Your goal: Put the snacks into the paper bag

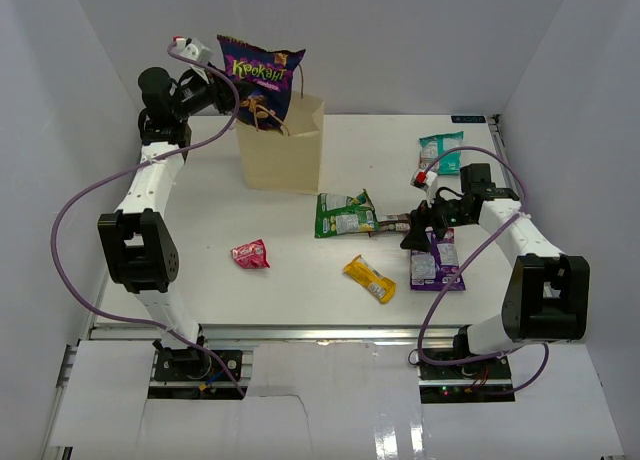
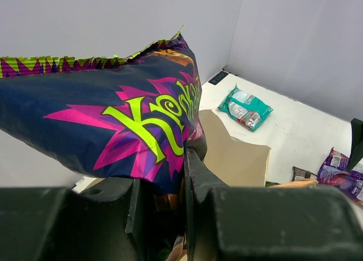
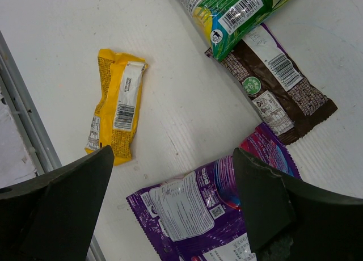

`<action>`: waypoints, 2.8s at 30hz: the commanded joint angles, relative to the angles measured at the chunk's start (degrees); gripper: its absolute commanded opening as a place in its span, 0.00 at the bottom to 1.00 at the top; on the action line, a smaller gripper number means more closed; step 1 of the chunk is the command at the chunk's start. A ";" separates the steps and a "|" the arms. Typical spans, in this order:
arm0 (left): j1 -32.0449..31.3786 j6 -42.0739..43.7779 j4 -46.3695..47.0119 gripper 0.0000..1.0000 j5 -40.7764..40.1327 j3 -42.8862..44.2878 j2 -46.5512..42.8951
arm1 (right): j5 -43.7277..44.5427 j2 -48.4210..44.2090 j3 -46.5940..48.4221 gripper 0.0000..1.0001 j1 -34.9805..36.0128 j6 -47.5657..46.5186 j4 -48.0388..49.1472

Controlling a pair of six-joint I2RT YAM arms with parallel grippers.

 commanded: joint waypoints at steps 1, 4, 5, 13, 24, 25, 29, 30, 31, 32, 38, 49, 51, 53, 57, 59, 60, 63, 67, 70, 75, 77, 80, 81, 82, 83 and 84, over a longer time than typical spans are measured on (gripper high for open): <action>-0.29 0.65 9.69 0.03 0.36 1.57 -7.15 | -1.55 0.32 0.13 0.91 -0.35 -0.74 -0.52; -2.57 1.53 9.69 0.06 0.80 1.22 -6.89 | -1.64 0.49 0.13 0.91 -0.35 -0.74 -0.52; -2.84 1.88 9.69 0.07 0.98 1.04 -6.80 | -1.72 0.58 0.13 0.91 -0.35 -0.74 -0.43; -4.33 4.26 9.69 0.12 0.80 -1.07 -6.62 | -1.55 0.76 -0.04 0.91 -0.35 -0.83 -0.52; -4.86 4.61 9.60 0.54 -1.22 -3.44 -6.80 | -1.37 1.29 -0.04 0.91 -0.36 -0.83 -0.52; -4.86 4.70 9.60 0.58 -1.39 -3.53 -6.80 | -1.29 1.29 0.04 0.91 -0.35 -0.83 -0.52; -5.21 4.88 9.52 0.69 -2.62 -3.97 -7.15 | -1.29 1.29 -0.13 0.91 -0.35 -0.92 -0.69; -5.21 4.88 9.52 0.70 -3.32 -3.97 -7.15 | -1.20 1.29 -0.13 0.91 -0.35 -1.00 -0.61; -5.21 4.96 9.52 0.70 -3.68 -3.88 -7.41 | -1.20 1.20 0.04 0.91 -0.35 -1.00 -0.61; -5.21 5.05 9.43 0.70 -4.20 -3.97 -7.59 | -1.20 1.20 0.13 0.91 -0.35 -1.18 -0.87; -5.21 6.20 8.29 0.73 -11.06 -8.35 -13.11 | -1.55 1.81 2.41 0.91 -0.09 -2.58 -2.54; -5.12 -12.06 -7.73 0.83 -34.50 -45.25 -43.51 | 25.17 5.15 8.83 0.93 11.05 33.50 18.17; -5.21 -18.72 -15.84 0.85 -36.80 -49.48 -48.62 | 32.86 8.48 12.07 0.90 16.85 38.27 19.69; -5.21 -22.27 -26.75 0.87 -37.43 -52.20 -51.43 | 35.98 11.81 14.89 0.90 19.67 38.81 21.18; -5.30 -28.24 -35.72 0.90 -37.69 -60.99 -62.39 | 33.36 25.61 28.64 0.90 19.86 39.78 18.21; -5.21 -29.66 -37.93 0.91 -38.66 -63.02 -66.19 | 32.38 30.98 32.99 0.90 19.69 39.69 13.90; -5.30 -30.19 -38.81 0.91 -38.57 -63.90 -67.86 | 31.33 31.95 33.96 0.90 19.77 38.99 13.63; -5.30 -32.30 -42.68 0.91 -38.05 -66.80 -72.62 | 27.03 33.63 33.89 0.90 19.77 35.66 13.37; -5.30 -35.81 -46.03 0.93 -37.96 -70.32 -75.79 | 18.59 33.80 30.38 0.90 19.86 31.79 12.67; -5.30 -38.27 -46.29 0.94 -38.05 -71.73 -76.41 | 11.21 33.89 27.21 0.96 19.77 28.89 11.70; -5.30 -37.84 -46.38 0.94 -38.05 -70.77 -74.30 | 1.89 34.68 23.95 0.64 19.68 27.12 9.95; -5.30 -37.84 -46.38 0.94 -38.05 -70.59 -74.12 | 0.04 34.95 24.04 0.41 19.51 26.86 9.41; -5.30 -37.93 -46.38 0.94 -37.96 -71.11 -74.65 | -3.04 33.81 23.69 0.16 18.90 26.51 9.24; -5.21 -38.10 -46.38 0.94 -38.05 -71.29 -74.91 | -3.83 33.37 23.77 0.09 18.72 26.42 9.15; -5.30 -38.19 -46.38 0.94 -38.05 -71.38 -75.26 | -5.75 32.76 23.95 0.08 18.20 26.33 9.06; -5.30 -38.19 -46.38 0.94 -37.96 -71.47 -75.44 | -7.07 31.36 24.04 0.08 17.84 26.07 9.06; -5.21 -38.19 -46.47 0.94 -37.87 -71.47 -75.61 | -10.13 29.60 24.74 0.08 17.23 25.37 8.97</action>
